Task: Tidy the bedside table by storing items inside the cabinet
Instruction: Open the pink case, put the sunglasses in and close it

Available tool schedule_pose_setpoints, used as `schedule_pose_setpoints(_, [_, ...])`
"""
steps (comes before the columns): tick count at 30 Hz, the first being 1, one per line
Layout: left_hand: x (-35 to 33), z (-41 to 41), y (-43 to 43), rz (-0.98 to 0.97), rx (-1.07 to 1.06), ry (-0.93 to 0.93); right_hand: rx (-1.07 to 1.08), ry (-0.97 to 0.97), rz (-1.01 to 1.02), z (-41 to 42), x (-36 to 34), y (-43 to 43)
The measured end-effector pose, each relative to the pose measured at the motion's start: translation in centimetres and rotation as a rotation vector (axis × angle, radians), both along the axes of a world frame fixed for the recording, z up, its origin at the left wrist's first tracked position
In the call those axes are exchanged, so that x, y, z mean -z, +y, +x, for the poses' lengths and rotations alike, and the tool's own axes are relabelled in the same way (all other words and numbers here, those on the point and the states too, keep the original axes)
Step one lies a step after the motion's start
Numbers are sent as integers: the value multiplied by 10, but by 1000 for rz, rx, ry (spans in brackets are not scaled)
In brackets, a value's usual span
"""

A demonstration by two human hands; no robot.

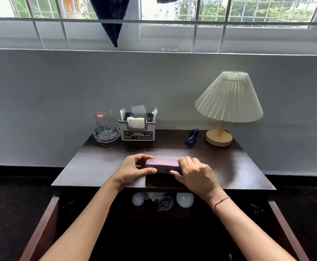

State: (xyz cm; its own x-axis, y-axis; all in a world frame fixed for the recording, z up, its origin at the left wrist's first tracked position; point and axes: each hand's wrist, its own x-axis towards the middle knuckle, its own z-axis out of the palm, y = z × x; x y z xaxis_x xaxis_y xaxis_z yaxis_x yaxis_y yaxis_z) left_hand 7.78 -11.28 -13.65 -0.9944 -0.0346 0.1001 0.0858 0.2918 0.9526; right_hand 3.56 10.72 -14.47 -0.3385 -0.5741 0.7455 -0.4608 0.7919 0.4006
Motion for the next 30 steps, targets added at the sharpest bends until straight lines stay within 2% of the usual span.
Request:
schedule_pose_setpoints(3, [0,0,-1,25,10,-8,25,-80,-25,2,-2,-1])
schedule_pose_setpoints(5, [0,1,-1,36,11,-3,-39,-226,-125,2,-2,0])
schedule_pose_setpoints(9, [-1,3,-1,41,-11,28,-356,-806,-457,-9,-4,12])
schedule_pose_setpoints(15, [-2,3,-4,145,-97,73,-671,-1447,-1016,-28,-6,39])
schedule_pose_setpoints(18, [0,3,-5,151,-113,77,-734,-1503,-1051,-31,-4,40])
schedule_pose_setpoints(25, [-1,4,-5,207,-119,38,-731,-1476,-1132,-32,-2,38])
schedule_pose_setpoints(30, [-1,4,-5,170,-117,51,-769,-1520,-1216,-37,-2,36])
